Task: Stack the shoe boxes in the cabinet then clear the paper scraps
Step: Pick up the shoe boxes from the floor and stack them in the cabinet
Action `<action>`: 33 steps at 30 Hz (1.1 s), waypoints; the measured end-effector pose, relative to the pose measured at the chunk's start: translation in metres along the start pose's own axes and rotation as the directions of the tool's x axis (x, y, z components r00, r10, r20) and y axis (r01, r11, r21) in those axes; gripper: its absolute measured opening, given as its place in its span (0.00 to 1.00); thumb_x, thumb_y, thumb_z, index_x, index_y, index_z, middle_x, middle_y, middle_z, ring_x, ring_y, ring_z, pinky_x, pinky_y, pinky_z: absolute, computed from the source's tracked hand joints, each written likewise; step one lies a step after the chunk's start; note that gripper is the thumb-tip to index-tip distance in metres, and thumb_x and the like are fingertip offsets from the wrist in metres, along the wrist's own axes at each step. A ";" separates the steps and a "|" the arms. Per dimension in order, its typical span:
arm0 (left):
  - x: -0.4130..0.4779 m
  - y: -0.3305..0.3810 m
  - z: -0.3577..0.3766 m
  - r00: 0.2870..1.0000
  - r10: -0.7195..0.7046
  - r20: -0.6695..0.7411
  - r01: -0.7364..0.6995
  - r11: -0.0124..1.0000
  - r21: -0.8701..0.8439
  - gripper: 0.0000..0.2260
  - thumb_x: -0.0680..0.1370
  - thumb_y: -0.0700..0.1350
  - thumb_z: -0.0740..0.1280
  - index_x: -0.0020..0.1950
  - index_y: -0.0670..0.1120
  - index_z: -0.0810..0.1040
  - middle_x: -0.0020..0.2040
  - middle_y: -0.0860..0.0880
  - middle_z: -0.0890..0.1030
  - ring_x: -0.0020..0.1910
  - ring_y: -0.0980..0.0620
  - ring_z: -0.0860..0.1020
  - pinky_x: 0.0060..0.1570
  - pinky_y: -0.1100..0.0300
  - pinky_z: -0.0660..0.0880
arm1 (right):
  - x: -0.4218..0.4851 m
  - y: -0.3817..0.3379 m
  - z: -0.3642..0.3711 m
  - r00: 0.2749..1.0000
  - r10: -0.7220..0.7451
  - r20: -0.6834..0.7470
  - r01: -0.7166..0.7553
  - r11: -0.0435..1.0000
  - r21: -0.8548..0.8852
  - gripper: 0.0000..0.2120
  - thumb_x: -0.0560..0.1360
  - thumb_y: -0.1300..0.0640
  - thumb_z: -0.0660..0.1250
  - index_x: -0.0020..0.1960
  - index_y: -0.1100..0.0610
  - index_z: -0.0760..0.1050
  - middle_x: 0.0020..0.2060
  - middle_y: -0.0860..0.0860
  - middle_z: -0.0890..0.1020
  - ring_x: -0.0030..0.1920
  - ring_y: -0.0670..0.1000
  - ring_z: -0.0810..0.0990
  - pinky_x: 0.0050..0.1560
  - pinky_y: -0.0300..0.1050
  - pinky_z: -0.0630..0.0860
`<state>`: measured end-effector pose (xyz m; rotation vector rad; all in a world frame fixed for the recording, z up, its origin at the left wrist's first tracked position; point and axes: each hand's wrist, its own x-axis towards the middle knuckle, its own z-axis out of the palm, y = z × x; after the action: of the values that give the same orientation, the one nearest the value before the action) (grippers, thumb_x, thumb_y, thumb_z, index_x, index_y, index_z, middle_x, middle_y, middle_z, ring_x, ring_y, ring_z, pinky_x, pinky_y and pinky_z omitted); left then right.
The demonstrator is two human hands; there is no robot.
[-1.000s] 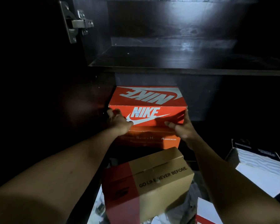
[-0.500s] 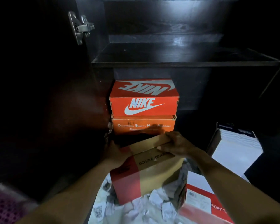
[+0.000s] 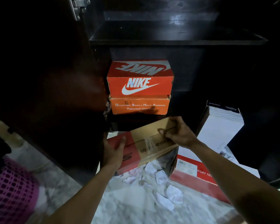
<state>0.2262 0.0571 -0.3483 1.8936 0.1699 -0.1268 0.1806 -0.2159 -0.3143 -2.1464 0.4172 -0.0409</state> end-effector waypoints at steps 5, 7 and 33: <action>0.009 0.002 -0.006 0.945 -0.326 0.009 0.326 0.941 -0.089 0.34 0.71 0.65 0.73 0.69 0.45 0.74 0.60 0.41 0.80 0.55 0.40 0.80 0.56 0.47 0.78 | 0.006 -0.002 0.003 0.998 0.055 -0.014 -0.055 0.998 -0.006 0.50 0.61 0.29 0.76 0.74 0.47 0.62 0.64 0.49 0.73 0.63 0.53 0.76 0.61 0.54 0.79; 0.010 0.003 -0.005 0.909 -0.408 0.087 0.417 0.885 -0.206 0.23 0.74 0.62 0.72 0.59 0.46 0.79 0.48 0.42 0.84 0.42 0.43 0.82 0.41 0.54 0.78 | 0.008 -0.006 0.006 0.996 0.086 -0.004 -0.086 0.995 0.041 0.34 0.62 0.32 0.77 0.61 0.50 0.75 0.56 0.50 0.79 0.59 0.54 0.80 0.57 0.53 0.81; -0.011 0.079 -0.013 0.939 0.344 0.021 -0.329 0.911 -0.247 0.50 0.56 0.64 0.82 0.73 0.70 0.62 0.65 0.54 0.80 0.62 0.55 0.80 0.60 0.54 0.78 | -0.040 -0.060 -0.083 0.981 -0.094 -0.168 0.143 0.940 0.310 0.27 0.65 0.66 0.80 0.59 0.48 0.76 0.49 0.41 0.82 0.45 0.32 0.82 0.43 0.26 0.76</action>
<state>0.2301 0.0437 -0.2689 1.6465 -0.1811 0.0668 0.1442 -0.2383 -0.2132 -1.8479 0.3411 -0.3215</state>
